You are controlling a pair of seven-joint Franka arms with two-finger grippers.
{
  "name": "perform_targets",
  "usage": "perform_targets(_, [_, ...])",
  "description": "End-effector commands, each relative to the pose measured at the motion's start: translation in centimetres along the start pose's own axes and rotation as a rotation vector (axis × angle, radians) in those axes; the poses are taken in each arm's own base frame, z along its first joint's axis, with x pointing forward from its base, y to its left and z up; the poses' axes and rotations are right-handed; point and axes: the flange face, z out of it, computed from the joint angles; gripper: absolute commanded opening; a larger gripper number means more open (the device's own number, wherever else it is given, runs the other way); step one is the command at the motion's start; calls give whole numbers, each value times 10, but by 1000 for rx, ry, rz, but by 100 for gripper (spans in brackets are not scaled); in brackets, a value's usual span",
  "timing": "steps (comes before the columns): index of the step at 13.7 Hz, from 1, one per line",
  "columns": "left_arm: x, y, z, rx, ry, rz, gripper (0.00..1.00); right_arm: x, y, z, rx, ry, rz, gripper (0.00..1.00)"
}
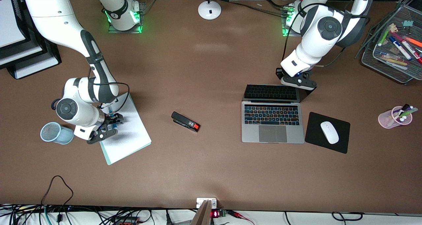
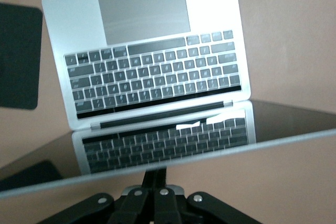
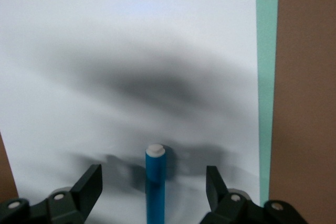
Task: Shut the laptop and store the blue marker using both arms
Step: 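Grasp the blue marker with the right gripper while the left gripper pushes the lid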
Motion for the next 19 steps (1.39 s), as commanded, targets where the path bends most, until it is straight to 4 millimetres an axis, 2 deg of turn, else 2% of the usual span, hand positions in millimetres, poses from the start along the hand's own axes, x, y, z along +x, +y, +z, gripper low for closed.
perform_targets(1, [14, 1, 8, -26, 58, -4, 0, -10, -1, 12, -11, 12, -20, 79])
perform_targets(3, [18, 2, 15, -31, 74, 0, 0, -11, -3, 13, -10, 11, -17, 58])
perform_targets(5, [24, 1, 17, -36, 88, 2, 0, -12, -2, 13, -9, 9, -14, 50])
perform_targets(10, [63, 3, 19, -39, 115, 31, 0, -11, 1, 7, -13, 19, -11, 48])
perform_targets(13, [81, -5, 26, -33, 124, 30, 0, -9, -2, 5, -11, 25, -7, 48])
perform_targets(15, [87, -9, 41, -18, 110, 47, 0, -8, -1, 2, -12, 31, -5, 47])
perform_targets(17, [106, -34, 54, 13, 112, 33, 0, -7, -2, -2, -14, 37, -5, 47])
perform_targets(19, [113, -34, 66, 10, 101, 38, 0, -7, -1, -4, -15, 38, -5, 45])
